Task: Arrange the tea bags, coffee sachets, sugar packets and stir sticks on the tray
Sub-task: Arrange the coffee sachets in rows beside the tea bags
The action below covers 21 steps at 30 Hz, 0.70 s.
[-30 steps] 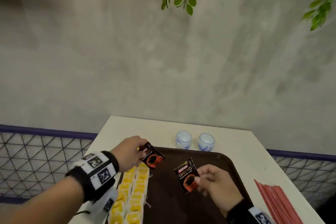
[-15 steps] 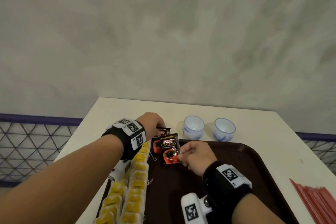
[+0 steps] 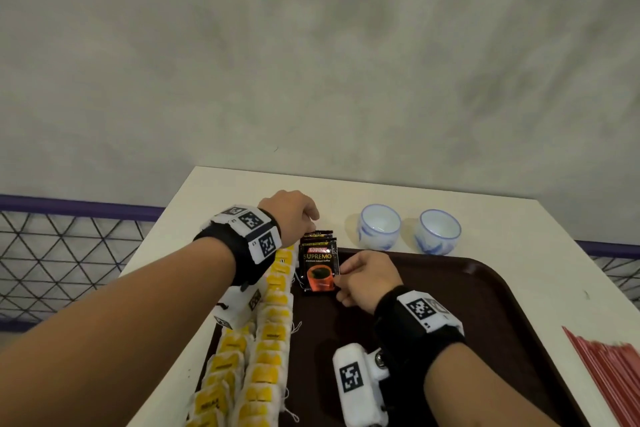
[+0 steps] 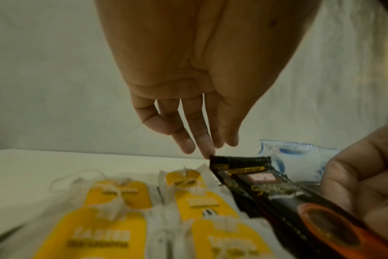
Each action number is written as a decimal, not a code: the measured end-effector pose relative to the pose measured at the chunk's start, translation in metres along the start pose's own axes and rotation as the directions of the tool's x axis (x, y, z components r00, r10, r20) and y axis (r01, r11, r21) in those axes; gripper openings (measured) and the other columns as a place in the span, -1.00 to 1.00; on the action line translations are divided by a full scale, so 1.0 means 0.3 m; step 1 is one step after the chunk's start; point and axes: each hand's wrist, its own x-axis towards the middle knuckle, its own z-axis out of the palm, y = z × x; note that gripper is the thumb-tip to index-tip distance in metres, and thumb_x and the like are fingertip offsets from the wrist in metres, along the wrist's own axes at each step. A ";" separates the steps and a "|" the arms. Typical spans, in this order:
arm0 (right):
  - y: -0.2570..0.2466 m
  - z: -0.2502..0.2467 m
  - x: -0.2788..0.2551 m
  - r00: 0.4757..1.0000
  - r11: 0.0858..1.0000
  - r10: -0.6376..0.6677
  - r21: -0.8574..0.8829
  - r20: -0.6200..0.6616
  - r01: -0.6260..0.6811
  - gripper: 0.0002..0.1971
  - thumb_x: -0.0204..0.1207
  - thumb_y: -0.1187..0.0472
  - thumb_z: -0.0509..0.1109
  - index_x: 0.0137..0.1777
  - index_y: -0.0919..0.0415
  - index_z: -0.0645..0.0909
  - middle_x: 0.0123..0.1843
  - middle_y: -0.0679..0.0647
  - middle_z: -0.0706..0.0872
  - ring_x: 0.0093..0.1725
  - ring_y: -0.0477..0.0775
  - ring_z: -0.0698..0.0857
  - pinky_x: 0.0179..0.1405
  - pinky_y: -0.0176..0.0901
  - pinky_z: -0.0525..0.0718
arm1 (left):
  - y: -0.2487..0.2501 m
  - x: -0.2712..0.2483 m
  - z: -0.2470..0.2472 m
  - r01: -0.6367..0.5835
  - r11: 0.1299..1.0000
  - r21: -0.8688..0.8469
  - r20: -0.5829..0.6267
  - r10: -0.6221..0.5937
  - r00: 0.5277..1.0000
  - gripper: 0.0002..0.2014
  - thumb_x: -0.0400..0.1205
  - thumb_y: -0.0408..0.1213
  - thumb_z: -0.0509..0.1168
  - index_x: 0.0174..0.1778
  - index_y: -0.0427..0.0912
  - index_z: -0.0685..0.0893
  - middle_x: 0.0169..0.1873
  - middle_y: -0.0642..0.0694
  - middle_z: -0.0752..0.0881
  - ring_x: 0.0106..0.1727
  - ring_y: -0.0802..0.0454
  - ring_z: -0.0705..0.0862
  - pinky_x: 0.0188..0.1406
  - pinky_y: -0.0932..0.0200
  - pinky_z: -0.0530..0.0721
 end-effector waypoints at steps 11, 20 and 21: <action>-0.053 -0.037 -0.113 0.979 0.969 -0.182 -0.186 -0.095 0.162 -0.79 0.45 0.29 0.48 -0.25 0.04 0.51 -0.25 0.08 0.70 -0.19 0.19 0.78 -0.03 0.04 0.78 | -0.035 -0.272 -0.176 -0.101 0.988 -0.118 -0.145 0.084 0.986 -0.79 0.58 -0.09 0.36 0.13 0.03 0.69 -0.03 0.14 0.70 0.01 0.18 0.63 0.04 0.27 0.56; 0.054 -0.415 -0.766 0.919 0.808 -0.305 -0.444 0.248 0.388 -0.88 0.44 -0.03 0.49 -0.06 -0.13 0.65 -0.19 -0.07 0.75 -0.23 -0.09 0.73 -0.11 -0.05 0.74 | -0.119 -1.080 -0.117 -0.046 0.988 -0.148 0.066 0.056 0.996 -0.70 0.42 0.42 0.18 0.01 0.50 0.59 -0.03 0.53 0.66 -0.08 0.53 0.62 -0.28 0.54 0.52; 0.082 -0.450 -0.857 0.922 0.801 -0.280 -0.464 0.268 0.379 -0.86 0.43 -0.07 0.48 -0.05 -0.18 0.64 -0.15 -0.11 0.76 -0.19 -0.11 0.74 -0.12 -0.16 0.73 | -0.113 -1.167 -0.095 0.001 0.986 -0.164 0.126 0.020 0.992 -0.65 0.39 0.46 0.17 0.03 0.52 0.57 -0.04 0.52 0.66 -0.09 0.51 0.63 -0.29 0.55 0.52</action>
